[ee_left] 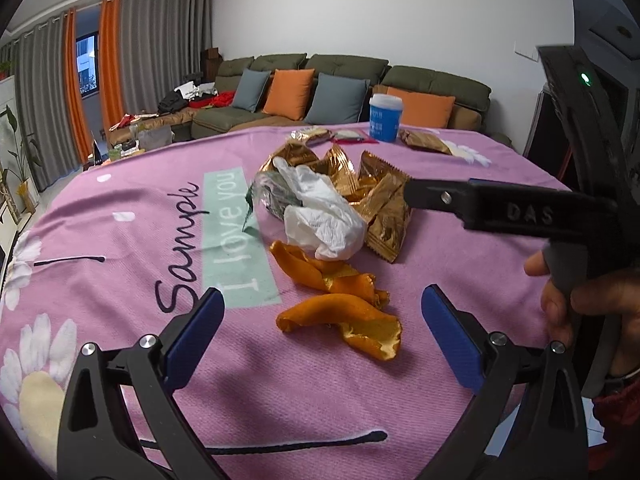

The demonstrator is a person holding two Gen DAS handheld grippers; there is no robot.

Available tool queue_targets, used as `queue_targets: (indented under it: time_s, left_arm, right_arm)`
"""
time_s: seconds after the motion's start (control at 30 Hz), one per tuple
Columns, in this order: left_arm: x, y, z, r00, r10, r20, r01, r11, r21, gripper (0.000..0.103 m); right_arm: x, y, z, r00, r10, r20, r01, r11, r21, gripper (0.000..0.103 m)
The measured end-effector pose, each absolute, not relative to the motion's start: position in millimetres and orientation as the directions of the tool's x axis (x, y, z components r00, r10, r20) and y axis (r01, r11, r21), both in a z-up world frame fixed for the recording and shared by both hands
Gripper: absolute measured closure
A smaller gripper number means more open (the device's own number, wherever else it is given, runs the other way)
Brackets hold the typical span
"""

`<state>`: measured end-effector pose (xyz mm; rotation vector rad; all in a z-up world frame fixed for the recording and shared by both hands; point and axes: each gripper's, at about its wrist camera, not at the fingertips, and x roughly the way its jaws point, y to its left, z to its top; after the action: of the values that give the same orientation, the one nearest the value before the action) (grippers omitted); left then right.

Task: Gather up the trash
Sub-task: 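Grasp the orange peel with the left gripper while the right grasps a gold foil wrapper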

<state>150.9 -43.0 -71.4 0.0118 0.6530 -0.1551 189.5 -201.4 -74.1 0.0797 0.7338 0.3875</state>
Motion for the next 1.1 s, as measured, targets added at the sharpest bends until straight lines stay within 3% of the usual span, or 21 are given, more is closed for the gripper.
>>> queue_targets:
  time_s: [0.1,0.27,0.4,0.5,0.57,0.63,0.67,0.93,1.1]
  left_arm:
    - [155,-44,-77,0.774,-0.141,-0.618,0.156,0.987,-0.03,0.006]
    - [160,-47,-87,0.748,-0.154,-0.645,0.179,0.983,-0.027,0.029]
    - [162,-46,-90,0.748,-0.15,-0.647,0.181,0.983,-0.018,0.035]
    - [161,-45,-91,0.749,-0.153,-0.644,0.189,0.982,-0.014,0.044]
    - [161,-45,-91,0.75,-0.156,-0.643,0.195,0.981,-0.01,0.053]
    - [161,-46,-90,0.75,-0.158,-0.642,0.196,0.981,-0.012,0.059]
    - [159,-44,-90,0.751,-0.159,-0.64,0.194,0.981,-0.016,0.064]
    - [146,-32,-84,0.768,-0.159,-0.62,0.168,0.985,-0.045,0.082]
    - [135,-23,-74,0.794,-0.15,-0.589,0.143,0.988,-0.058,0.084]
  right_arm:
    - [202,-197,-77,0.644,0.387,-0.659,-0.32,0.92,0.227,0.02]
    - [219,-191,-85,0.583,0.423,-0.693,-0.324,0.904,0.28,0.039]
    - [226,-190,-91,0.552,0.449,-0.703,-0.317,0.892,0.321,0.046]
    - [228,-190,-92,0.541,0.461,-0.703,-0.322,0.886,0.334,0.057]
    - [227,-191,-92,0.544,0.465,-0.699,-0.319,0.885,0.34,0.074]
    - [226,-194,-92,0.542,0.473,-0.694,-0.316,0.881,0.354,0.081]
    - [226,-196,-91,0.545,0.476,-0.69,-0.313,0.879,0.359,0.092]
    - [215,-207,-78,0.585,0.469,-0.662,-0.31,0.883,0.352,0.101]
    - [204,-216,-63,0.631,0.432,-0.644,-0.298,0.902,0.313,0.102]
